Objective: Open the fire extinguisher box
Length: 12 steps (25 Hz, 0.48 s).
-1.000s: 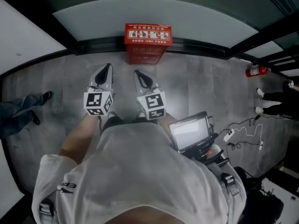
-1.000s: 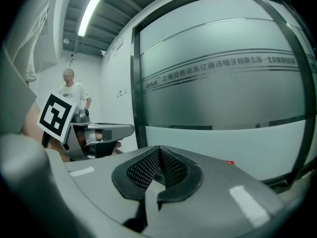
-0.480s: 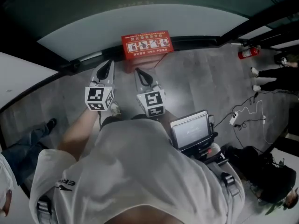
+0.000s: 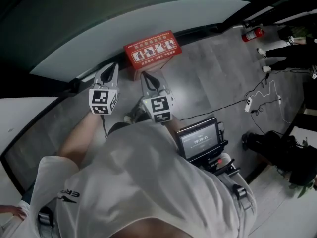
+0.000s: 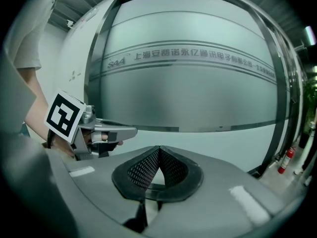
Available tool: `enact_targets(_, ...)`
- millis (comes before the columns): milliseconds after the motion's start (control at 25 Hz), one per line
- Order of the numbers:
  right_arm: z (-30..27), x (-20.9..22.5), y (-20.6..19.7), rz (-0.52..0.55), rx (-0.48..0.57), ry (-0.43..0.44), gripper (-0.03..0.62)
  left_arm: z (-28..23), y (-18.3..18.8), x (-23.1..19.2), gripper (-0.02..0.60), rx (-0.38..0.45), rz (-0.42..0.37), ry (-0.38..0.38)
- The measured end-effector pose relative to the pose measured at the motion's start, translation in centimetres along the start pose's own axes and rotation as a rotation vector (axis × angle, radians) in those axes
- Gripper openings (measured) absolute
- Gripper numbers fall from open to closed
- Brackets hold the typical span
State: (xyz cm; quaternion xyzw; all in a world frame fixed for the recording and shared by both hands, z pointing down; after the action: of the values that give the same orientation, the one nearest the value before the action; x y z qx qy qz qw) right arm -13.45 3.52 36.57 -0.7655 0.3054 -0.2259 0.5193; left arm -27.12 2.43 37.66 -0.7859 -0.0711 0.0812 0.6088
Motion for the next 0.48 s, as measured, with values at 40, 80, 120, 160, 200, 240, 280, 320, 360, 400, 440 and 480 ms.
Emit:
enact_targets(40,-0.5,0.5,0.0,-0.007,-0.001,-0.008,0.012,-0.8,0.1,-0.2,0.002,-0.006,-0.011,-0.008)
enact_targets(80,-0.9,1.1,0.0,-0.014,-0.003,-0.014,0.012,-1.6,0.1,-0.3,0.002,-0.012,-0.021,-0.015)
enact_targets(120,-1.4,1.7,0.0,-0.022,-0.005,-0.018,0.012,-2.4,0.2,-0.4,0.002,-0.020,-0.033,-0.020)
enact_targets(160,-2.0,2.3,0.0,-0.031,-0.009,-0.020,0.012,-3.1,0.2,-0.5,0.002,-0.030,-0.049,-0.025)
enact_targets(200,-2.6,2.9,0.0,-0.041,-0.014,-0.024,0.012,-4.0,0.2,-0.6,0.002,-0.041,-0.068,-0.030)
enact_targets(240,-3.3,3.6,-0.1,-0.048,-0.019,-0.027,0.012,-4.8,0.0,-0.8,0.002,-0.055,-0.087,-0.037)
enact_targets(280,-3.9,4.2,-0.2,-0.052,-0.024,-0.031,0.012,-5.7,-0.3,-1.0,0.002,-0.069,-0.105,-0.046)
enact_targets(320,-4.5,4.9,-0.3,-0.053,-0.029,-0.034,0.012,-6.5,-0.5,-1.1,0.002,-0.084,-0.123,-0.055)
enact_targets(360,-5.1,5.6,-0.4,-0.053,-0.034,-0.037,0.012,-7.3,-0.8,-1.2,0.002,-0.096,-0.142,-0.065)
enact_targets(400,-5.6,6.3,-0.5,-0.053,-0.040,-0.039,0.012,-8.2,-1.0,-1.3,0.002,-0.105,-0.162,-0.075)
enact_targets(440,-6.2,6.9,-0.7,-0.052,-0.047,-0.039,0.012,-9.0,-1.1,-1.4,0.002,-0.111,-0.182,-0.085)
enact_targets(480,-6.7,7.4,-1.0,-0.050,-0.055,-0.038,0.012,-9.7,-1.2,-1.5,0.002,-0.116,-0.201,-0.093)
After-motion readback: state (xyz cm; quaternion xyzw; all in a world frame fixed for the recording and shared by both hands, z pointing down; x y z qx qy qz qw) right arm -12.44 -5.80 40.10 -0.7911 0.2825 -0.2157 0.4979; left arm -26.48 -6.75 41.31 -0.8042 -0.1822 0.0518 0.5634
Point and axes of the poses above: the fingertips, and each gripper's own axes: z backward along the fingers, x to its right, y out of its top, the point moved 3 cm from there along z, backward along the fingers
